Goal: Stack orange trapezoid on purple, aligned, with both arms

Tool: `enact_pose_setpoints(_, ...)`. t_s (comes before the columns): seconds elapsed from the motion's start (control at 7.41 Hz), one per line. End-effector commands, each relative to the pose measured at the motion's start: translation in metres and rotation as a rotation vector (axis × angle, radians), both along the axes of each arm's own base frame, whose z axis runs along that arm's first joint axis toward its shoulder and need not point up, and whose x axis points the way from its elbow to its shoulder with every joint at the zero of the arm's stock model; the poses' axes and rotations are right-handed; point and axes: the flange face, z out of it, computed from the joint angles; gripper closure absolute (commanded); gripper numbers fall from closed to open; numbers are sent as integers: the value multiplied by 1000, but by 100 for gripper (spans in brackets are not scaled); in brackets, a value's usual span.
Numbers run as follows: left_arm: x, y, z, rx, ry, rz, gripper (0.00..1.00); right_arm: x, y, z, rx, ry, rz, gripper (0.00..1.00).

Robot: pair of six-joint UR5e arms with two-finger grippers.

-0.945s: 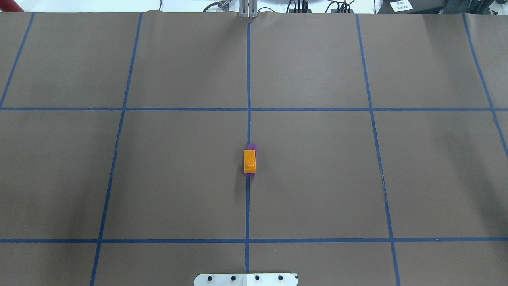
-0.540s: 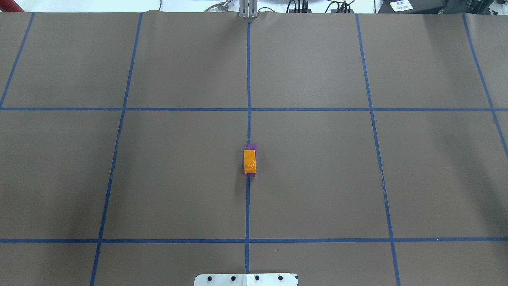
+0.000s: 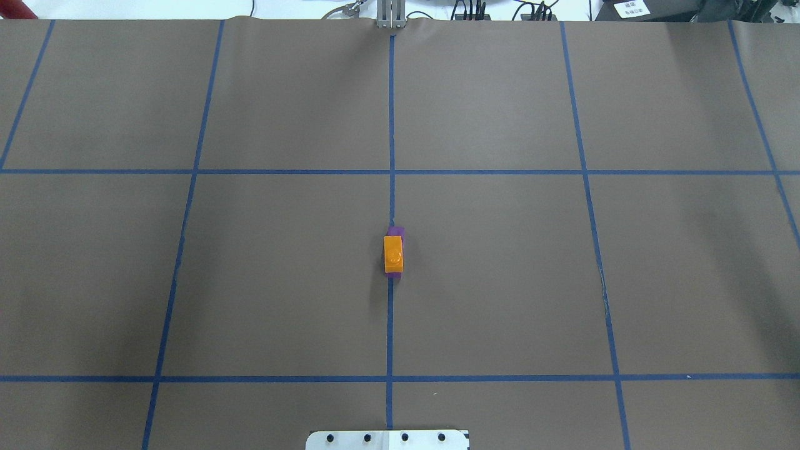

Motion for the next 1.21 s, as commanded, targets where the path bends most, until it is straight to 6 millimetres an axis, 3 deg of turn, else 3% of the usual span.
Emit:
enact_pose_setpoints(0.0,-2,0,-2,4,-1,-3,0,1,2,0,5,-2,-4,0)
enact_pose_setpoints(0.67,-2,1,-17,30,3,-4,0,0,-1,0,5,-4,-4,0)
enact_pose_setpoints(1.08,-2,3,-14,23,4,-4,0,1,6,-6,13,-11,-4,0)
